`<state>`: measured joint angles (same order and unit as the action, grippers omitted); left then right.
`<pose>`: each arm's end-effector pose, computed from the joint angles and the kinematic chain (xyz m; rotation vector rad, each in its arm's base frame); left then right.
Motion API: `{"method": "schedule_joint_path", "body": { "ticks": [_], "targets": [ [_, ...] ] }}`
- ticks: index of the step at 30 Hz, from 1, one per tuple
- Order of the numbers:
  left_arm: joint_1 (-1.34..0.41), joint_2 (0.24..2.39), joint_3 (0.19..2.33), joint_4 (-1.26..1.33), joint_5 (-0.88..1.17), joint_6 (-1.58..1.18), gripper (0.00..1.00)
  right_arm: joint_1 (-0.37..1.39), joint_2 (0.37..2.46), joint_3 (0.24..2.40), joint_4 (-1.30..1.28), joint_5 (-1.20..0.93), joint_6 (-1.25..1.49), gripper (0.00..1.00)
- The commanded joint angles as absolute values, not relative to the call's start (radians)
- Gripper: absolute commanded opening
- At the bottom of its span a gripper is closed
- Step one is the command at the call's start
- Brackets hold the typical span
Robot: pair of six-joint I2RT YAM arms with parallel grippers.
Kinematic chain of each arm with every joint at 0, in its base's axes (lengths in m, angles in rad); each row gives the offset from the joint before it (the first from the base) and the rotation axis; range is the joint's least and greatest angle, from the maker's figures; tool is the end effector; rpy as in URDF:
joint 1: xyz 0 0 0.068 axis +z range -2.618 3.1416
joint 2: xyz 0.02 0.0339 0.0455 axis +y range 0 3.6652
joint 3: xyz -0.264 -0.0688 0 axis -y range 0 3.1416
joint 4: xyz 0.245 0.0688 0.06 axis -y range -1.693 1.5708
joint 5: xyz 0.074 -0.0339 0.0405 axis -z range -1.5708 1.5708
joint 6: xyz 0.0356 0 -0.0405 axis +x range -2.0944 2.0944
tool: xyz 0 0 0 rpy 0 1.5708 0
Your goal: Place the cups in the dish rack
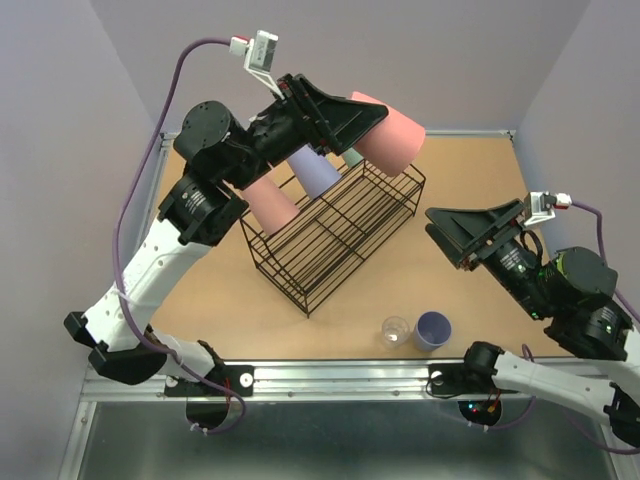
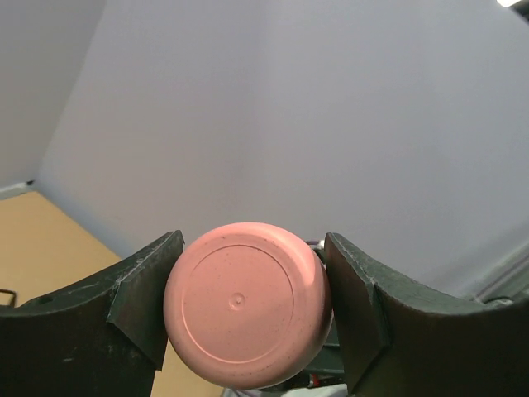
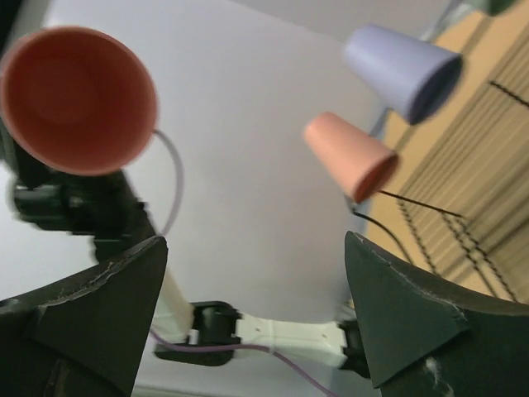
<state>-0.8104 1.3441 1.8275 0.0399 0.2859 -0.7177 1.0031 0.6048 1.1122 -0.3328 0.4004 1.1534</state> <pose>0.1605 -0.1833 0.5918 0.3432 1.1475 -1.5129 0.0617 0.0709 0.4536 0.4887 1.5129 1.4745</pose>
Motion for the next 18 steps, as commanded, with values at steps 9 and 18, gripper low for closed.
{"method": "schedule_joint_path", "body": {
  "ticks": [9, 18],
  "targets": [
    [-0.896, 1.715, 2.390, -0.468, -0.056, -0.304, 0.00, 1.008, 0.816, 1.485, -1.256, 0.615, 1.290, 0.92],
    [-0.986, 1.917, 2.445, -0.560, -0.367, -0.238, 0.00, 1.009, 0.706, 1.446, -1.266, 0.624, 1.310, 0.92]
  ]
}}
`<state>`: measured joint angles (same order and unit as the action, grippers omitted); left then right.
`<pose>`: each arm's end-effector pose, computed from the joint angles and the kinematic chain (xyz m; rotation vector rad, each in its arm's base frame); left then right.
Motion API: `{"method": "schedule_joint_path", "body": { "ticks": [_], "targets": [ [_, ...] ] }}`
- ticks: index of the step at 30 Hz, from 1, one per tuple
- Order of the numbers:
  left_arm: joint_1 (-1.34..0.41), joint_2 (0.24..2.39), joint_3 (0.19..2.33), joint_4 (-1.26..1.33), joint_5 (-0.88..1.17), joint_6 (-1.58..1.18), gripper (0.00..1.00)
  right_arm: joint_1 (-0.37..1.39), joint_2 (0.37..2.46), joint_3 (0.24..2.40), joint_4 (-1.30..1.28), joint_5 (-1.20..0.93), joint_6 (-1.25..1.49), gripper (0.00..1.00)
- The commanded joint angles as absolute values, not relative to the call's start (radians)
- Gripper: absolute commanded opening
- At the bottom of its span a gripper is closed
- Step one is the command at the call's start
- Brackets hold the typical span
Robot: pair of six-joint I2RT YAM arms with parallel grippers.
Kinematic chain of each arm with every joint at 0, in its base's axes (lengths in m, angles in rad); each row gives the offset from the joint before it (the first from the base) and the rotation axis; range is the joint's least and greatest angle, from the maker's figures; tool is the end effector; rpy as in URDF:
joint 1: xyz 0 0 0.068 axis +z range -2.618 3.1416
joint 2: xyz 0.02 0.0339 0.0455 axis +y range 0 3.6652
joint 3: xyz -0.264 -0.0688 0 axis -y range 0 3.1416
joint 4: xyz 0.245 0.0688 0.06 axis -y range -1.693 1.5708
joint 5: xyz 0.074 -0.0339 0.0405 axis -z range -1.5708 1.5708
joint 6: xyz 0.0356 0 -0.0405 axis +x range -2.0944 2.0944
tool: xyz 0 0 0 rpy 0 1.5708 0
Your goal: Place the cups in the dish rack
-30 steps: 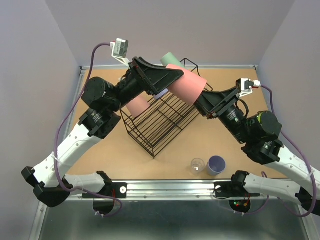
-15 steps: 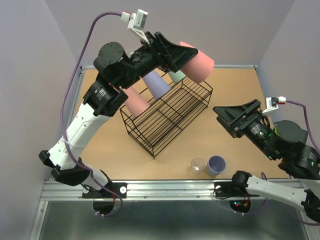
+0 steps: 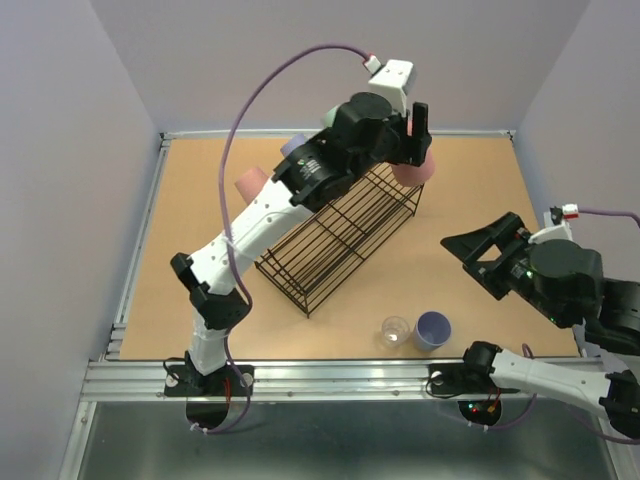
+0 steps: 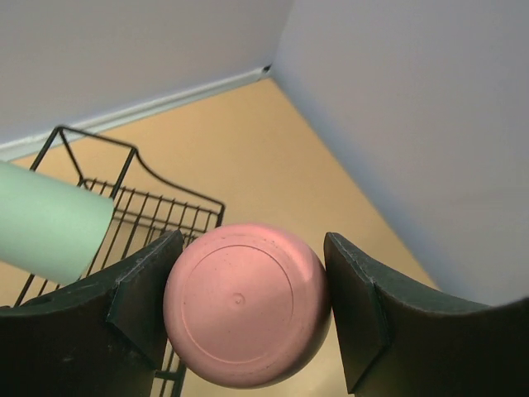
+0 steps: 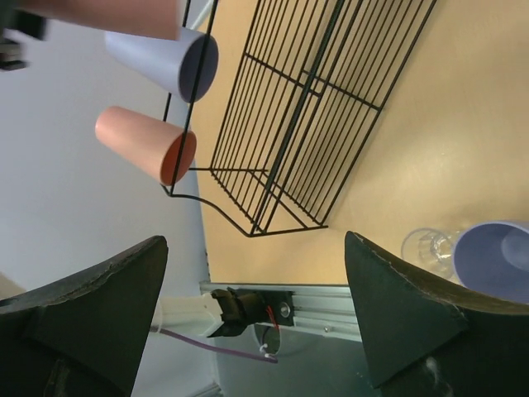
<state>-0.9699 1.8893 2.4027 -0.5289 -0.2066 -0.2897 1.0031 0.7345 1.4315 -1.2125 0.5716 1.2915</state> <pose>0.2296 -0.3220 0.5351 0.3888 1.6002 -0.8128 0.0506 0.0435 0.4425 0.6505 2.0045 0.8527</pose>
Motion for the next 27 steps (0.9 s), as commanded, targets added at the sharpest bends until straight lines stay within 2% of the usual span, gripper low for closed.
{"method": "schedule_joint_path", "body": {
  "ticks": [1, 27],
  "targets": [
    [-0.991, 1.930, 2.448, -0.557, -0.380, -0.235, 0.00, 1.009, 0.707, 1.453, -1.272, 0.623, 1.296, 0.92],
    [-1.003, 2.154, 2.361, -0.380, -0.594, -0.181, 0.00, 1.009, 0.594, 1.404, -1.250, 0.566, 1.252, 0.92]
  ]
}}
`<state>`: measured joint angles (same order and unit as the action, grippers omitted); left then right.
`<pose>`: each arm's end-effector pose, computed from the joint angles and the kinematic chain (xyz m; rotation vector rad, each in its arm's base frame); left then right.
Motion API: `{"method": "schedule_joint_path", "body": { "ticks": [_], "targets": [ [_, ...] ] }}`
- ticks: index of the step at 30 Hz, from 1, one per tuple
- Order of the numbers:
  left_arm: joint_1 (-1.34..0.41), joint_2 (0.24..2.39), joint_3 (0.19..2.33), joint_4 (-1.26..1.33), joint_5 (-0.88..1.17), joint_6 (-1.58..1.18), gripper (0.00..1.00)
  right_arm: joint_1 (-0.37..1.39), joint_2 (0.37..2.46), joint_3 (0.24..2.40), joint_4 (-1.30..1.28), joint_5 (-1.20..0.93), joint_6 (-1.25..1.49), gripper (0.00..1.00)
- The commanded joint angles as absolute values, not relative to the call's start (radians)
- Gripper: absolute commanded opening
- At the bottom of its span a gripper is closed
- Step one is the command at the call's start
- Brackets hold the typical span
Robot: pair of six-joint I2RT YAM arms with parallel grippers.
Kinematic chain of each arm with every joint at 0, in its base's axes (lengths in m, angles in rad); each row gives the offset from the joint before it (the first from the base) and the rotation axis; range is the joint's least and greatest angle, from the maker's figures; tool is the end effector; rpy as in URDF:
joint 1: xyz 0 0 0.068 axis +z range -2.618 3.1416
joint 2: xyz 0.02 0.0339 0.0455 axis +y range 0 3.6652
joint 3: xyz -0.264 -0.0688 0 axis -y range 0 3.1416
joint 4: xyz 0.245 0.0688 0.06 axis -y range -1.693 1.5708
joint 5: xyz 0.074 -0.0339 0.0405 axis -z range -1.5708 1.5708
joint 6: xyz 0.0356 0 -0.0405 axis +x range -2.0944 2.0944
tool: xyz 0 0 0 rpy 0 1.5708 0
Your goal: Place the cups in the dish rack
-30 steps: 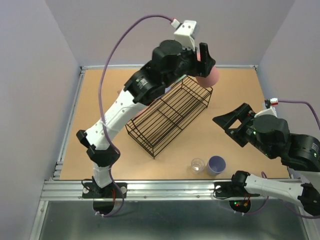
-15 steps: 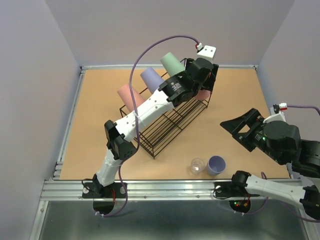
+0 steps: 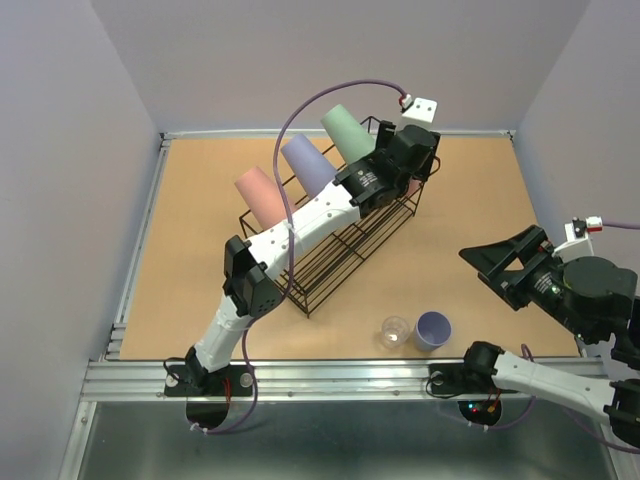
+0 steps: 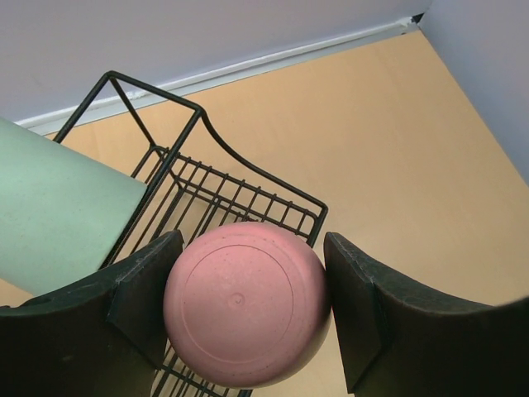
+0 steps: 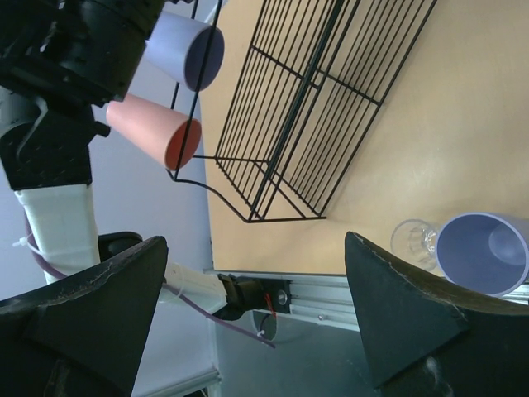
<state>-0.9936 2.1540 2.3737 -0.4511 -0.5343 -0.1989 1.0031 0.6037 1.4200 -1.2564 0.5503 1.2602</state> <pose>0.2844 -0.4035 0.4218 0.3265 1.7551 -0.3806 0.0271 0.0078 0.4385 0.6210 1.9671 0.9223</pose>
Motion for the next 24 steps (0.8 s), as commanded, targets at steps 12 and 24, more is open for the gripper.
{"method": "schedule_joint_path", "body": {
  "ticks": [12, 24],
  "targets": [
    [-1.002, 2.194, 2.339, -0.374, -0.603, -0.204, 0.00, 1.009, 0.543, 1.385, -1.244, 0.572, 1.256, 0.92],
    [-1.000, 2.204, 2.298, -0.374, -0.666, -0.192, 0.00, 1.008, 0.532, 1.364, -1.232, 0.571, 1.253, 0.92]
  ]
}}
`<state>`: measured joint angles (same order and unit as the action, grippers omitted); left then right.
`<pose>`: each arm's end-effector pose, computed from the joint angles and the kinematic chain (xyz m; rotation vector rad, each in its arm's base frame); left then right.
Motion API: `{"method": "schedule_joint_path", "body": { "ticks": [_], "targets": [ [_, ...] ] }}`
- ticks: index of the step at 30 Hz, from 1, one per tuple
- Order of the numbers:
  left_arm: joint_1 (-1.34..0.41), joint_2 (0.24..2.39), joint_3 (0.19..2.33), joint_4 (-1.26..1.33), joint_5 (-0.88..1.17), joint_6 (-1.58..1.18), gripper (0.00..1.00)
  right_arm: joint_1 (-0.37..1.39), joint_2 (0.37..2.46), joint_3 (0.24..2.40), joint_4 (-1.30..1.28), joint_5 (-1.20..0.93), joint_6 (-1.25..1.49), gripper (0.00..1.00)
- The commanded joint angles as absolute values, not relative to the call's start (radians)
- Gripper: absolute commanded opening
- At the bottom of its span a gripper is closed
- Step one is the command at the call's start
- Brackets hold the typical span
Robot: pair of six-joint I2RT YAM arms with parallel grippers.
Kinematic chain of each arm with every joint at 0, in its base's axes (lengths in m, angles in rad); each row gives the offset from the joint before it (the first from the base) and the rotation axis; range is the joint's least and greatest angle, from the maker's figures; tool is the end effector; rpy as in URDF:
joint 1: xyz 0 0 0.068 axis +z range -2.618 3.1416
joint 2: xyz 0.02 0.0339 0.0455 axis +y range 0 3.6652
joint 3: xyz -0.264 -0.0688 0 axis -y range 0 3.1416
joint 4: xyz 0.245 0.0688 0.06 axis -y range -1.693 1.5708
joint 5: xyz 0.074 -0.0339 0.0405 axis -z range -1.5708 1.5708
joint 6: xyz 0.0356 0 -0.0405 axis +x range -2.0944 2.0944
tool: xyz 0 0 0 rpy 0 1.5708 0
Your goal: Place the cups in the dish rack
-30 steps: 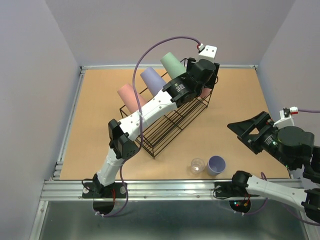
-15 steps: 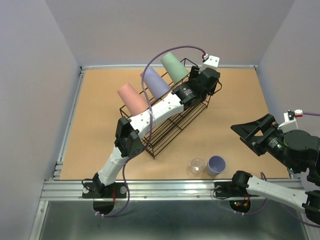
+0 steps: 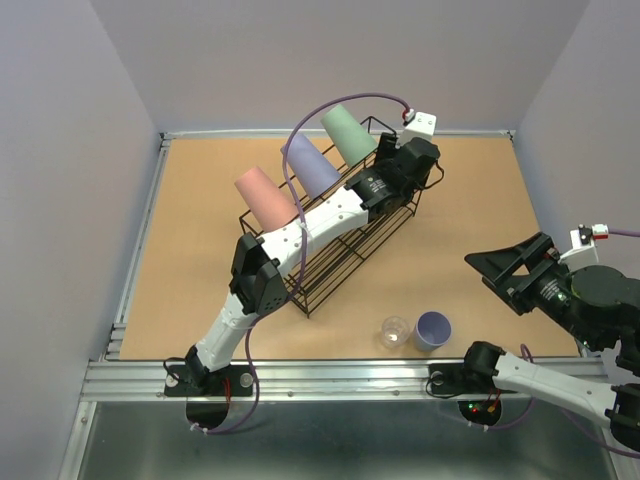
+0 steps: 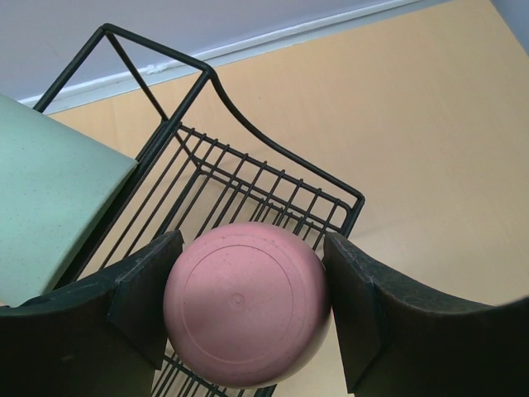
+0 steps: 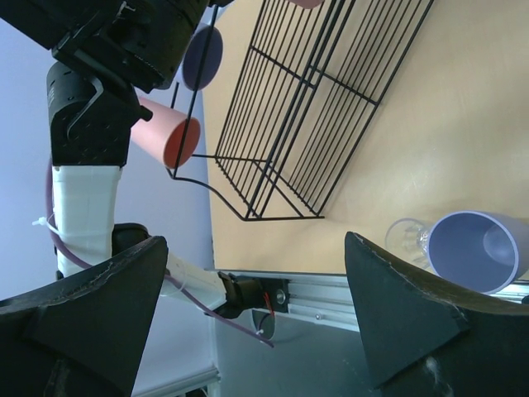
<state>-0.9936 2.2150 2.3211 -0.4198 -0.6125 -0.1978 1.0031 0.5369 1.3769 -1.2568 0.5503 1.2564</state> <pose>0.2976 -0.4195 0.3784 0.3138 1.8068 -0.2612 0.0197 -0.0038 0.4288 0.6210 1.9496 0.9420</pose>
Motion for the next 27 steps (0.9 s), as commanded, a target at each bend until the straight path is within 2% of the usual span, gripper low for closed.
{"method": "schedule_joint_path", "body": {
  "ticks": [1, 27],
  "targets": [
    [-1.002, 2.206, 2.295, -0.374, -0.669, -0.196, 0.00, 1.009, 0.531, 1.361, -1.226, 0.571, 1.250, 0.92],
    [-0.968, 2.189, 2.223, -0.396, -0.773, -0.275, 0.00, 1.008, 0.520, 1.324, -1.187, 0.543, 1.241, 0.92]
  ]
}}
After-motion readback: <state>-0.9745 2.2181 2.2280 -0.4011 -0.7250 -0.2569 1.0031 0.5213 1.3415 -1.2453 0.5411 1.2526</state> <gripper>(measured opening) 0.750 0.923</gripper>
